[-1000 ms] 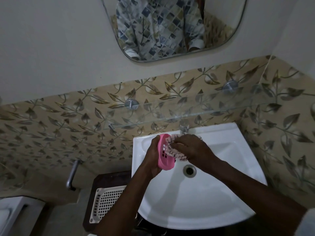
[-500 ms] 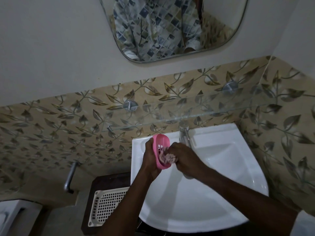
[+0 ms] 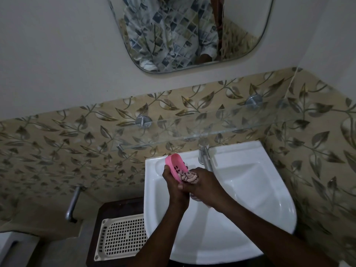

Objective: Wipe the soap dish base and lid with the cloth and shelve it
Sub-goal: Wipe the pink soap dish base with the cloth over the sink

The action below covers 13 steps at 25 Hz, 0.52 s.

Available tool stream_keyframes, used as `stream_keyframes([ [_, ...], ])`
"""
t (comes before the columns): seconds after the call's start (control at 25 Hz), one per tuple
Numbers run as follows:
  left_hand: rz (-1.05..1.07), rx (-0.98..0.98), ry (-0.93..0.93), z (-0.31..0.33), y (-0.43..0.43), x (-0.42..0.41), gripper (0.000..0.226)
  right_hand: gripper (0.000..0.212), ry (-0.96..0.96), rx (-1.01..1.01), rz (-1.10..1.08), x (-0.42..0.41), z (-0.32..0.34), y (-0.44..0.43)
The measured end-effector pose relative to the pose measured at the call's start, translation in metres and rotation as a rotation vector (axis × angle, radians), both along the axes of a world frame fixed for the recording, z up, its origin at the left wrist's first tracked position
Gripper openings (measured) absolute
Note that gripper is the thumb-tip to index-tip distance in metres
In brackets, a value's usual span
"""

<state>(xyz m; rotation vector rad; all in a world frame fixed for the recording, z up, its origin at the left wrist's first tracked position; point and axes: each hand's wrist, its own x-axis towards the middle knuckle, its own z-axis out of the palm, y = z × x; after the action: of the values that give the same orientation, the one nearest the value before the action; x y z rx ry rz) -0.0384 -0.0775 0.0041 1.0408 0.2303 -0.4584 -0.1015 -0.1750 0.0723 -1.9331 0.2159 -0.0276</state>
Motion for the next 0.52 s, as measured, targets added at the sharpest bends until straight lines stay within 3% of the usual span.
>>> stream_keyframes([
  [0.08,-0.064,-0.053,0.011,0.007,-0.002,-0.001,0.062,0.03,0.021,-0.066,0.032,0.006,-0.004,-0.012],
  [0.16,-0.105,-0.147,0.071,0.008,0.002,0.003,0.075,0.028,-0.027,-0.344,0.147,0.004,-0.012,-0.02],
  [0.24,-0.09,-0.262,0.164,0.006,0.013,0.011,0.088,0.03,-0.268,-0.703,0.219,-0.002,-0.022,-0.032],
  [0.32,-0.236,-0.353,0.282,0.01,0.022,0.02,0.093,0.035,-0.511,-0.862,0.335,-0.007,-0.03,-0.045],
  [0.44,-0.619,-0.33,0.415,0.016,0.038,0.024,0.073,0.033,-0.647,-1.008,0.552,0.001,-0.037,-0.065],
  [0.52,-0.744,-0.253,0.411,0.017,0.045,0.025,0.062,0.03,-0.651,-1.062,0.573,0.007,-0.04,-0.075],
])
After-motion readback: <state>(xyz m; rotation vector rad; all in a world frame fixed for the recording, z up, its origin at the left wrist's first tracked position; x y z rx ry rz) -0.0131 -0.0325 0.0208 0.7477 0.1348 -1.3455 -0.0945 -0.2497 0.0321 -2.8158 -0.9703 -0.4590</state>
